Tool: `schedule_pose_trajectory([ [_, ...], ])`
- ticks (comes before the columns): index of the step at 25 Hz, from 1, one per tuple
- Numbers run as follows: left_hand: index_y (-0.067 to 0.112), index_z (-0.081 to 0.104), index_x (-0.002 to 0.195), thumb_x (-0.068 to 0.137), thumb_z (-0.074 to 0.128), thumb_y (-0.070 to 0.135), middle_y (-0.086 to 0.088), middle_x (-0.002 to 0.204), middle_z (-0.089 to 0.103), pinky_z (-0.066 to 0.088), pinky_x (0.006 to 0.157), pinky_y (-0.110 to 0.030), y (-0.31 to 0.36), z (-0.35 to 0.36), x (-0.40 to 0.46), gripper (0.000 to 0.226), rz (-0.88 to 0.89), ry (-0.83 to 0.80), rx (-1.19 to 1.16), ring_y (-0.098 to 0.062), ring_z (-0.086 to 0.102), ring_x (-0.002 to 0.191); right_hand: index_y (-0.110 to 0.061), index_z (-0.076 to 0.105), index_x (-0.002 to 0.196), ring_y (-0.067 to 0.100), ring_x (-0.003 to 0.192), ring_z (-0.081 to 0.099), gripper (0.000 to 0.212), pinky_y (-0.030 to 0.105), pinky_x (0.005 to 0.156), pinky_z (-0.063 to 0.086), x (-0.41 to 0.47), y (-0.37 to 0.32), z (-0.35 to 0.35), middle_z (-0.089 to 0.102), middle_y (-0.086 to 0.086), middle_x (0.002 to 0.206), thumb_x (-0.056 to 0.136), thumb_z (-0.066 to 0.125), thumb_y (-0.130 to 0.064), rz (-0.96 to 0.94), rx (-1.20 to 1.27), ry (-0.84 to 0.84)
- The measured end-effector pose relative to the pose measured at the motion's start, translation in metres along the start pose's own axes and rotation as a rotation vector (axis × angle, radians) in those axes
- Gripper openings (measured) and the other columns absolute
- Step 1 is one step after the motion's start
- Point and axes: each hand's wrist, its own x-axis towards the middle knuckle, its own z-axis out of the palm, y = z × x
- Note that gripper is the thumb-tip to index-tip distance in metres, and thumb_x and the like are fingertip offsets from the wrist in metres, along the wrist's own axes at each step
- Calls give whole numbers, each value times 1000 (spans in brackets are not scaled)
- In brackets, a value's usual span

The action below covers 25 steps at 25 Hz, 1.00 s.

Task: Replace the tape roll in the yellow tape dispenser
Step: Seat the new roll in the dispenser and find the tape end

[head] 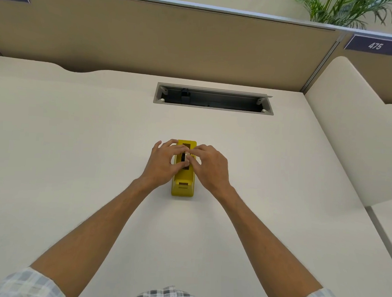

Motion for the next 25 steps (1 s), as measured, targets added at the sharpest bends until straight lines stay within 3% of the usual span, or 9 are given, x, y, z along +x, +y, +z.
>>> schedule_pose_trajectory([
  [10, 23, 64, 121, 86, 68, 31, 5, 131, 62, 12, 118, -49, 0, 3, 2, 37, 14, 2, 61, -17, 38, 137, -13, 71, 80, 24, 67, 59, 6, 28, 52, 31, 8, -2, -4, 69, 4, 76, 84, 69, -9, -246, -294, -13],
  [15, 23, 64, 121, 86, 68, 30, 4, 130, 62, 11, 117, -48, -1, 3, 1, 36, 25, 13, 67, -18, 38, 136, -13, 73, 87, 23, 74, 59, 12, 31, 56, 38, 9, 3, -3, 70, 3, 85, 91, 61, -15, -276, -299, -75],
  [21, 23, 63, 123, 87, 67, 31, 6, 130, 62, 12, 117, -48, -3, 3, 2, 37, 37, 11, 72, -16, 38, 136, -10, 69, 80, 23, 67, 58, 4, 29, 51, 39, 12, 2, 0, 67, 4, 74, 81, 71, -8, -305, -264, -11],
  [25, 24, 61, 126, 87, 67, 32, 6, 132, 60, 12, 117, -48, -3, 4, 1, 41, 29, 12, 70, -17, 37, 137, -9, 66, 84, 24, 74, 60, 5, 31, 54, 42, 11, 3, 6, 65, 5, 81, 89, 63, -10, -214, -225, -24],
])
